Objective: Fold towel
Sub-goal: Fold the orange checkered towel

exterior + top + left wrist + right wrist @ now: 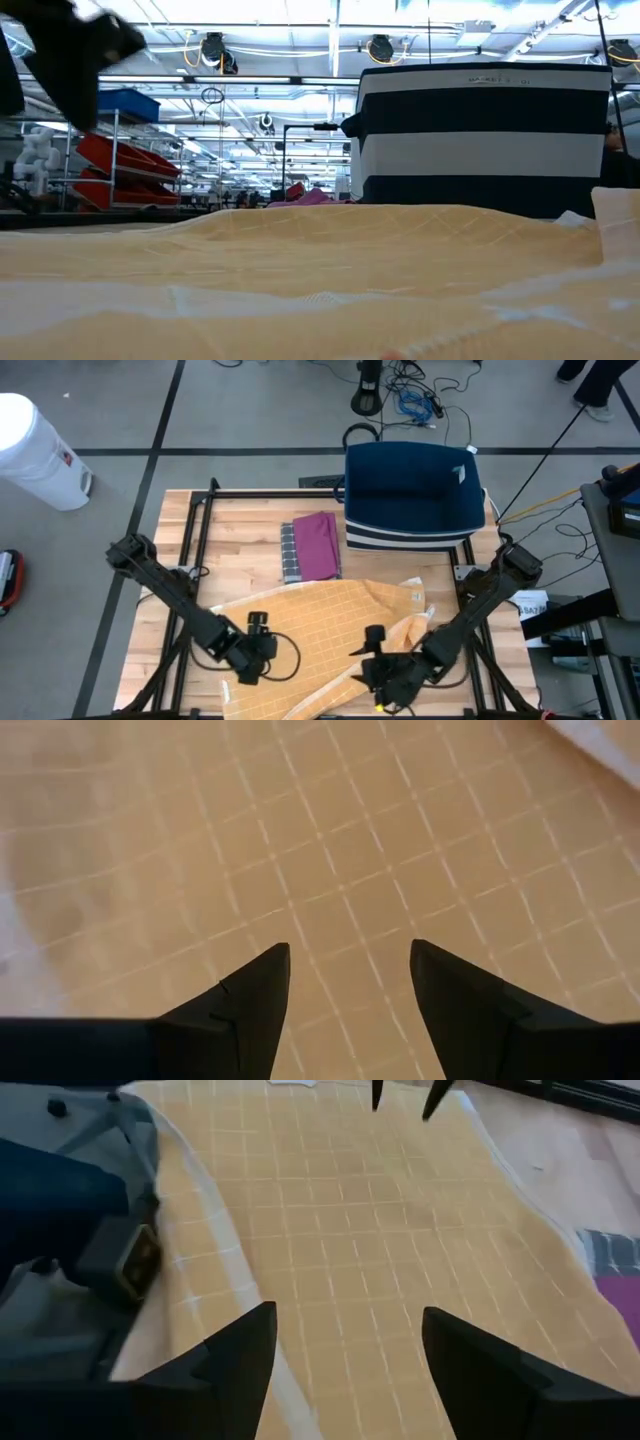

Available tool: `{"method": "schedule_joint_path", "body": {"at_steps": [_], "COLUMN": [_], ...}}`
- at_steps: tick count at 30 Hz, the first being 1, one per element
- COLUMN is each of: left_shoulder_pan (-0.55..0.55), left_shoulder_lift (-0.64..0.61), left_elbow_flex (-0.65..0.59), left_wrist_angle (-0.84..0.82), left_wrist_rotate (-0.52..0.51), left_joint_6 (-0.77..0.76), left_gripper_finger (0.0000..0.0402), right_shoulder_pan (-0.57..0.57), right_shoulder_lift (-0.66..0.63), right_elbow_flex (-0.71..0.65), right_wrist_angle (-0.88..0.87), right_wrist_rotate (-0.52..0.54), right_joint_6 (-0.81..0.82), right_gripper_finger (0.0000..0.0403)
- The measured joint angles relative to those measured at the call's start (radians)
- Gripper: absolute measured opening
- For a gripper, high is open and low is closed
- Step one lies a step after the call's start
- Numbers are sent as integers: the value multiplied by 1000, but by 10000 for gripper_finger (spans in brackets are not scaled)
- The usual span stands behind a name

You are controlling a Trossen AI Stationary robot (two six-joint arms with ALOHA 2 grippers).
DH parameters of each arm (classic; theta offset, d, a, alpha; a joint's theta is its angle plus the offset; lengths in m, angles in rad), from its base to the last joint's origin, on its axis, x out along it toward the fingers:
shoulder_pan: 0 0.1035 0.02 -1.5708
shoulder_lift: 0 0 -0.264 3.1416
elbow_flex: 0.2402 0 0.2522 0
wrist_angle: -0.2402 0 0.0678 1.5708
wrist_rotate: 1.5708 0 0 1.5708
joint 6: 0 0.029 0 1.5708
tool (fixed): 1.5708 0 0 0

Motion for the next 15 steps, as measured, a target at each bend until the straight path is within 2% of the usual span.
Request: {"method": "schedule_joint_path", "body": {"at_steps": [7, 10, 15], "left_shoulder_pan": [105, 122, 138], "left_shoulder_lift": [1, 1, 1], "left_elbow_flex": [-181, -202, -228], "left_wrist_angle": [220, 245, 297], "left_wrist_rotate": [153, 179, 269], "left_joint_6": [74, 100, 133], "left_gripper_finger": [215, 215, 215], "right_shoulder_pan": [-79, -117, -190], "right_shoulder_lift": [101, 143, 222], "right_elbow_flex": [0, 0, 0], "right_wrist_angle": [137, 245, 411], "right_wrist_rotate": [-106, -171, -345], "right_joint_6": [-87, -140, -202], "right_gripper_finger": [233, 232, 232]}}
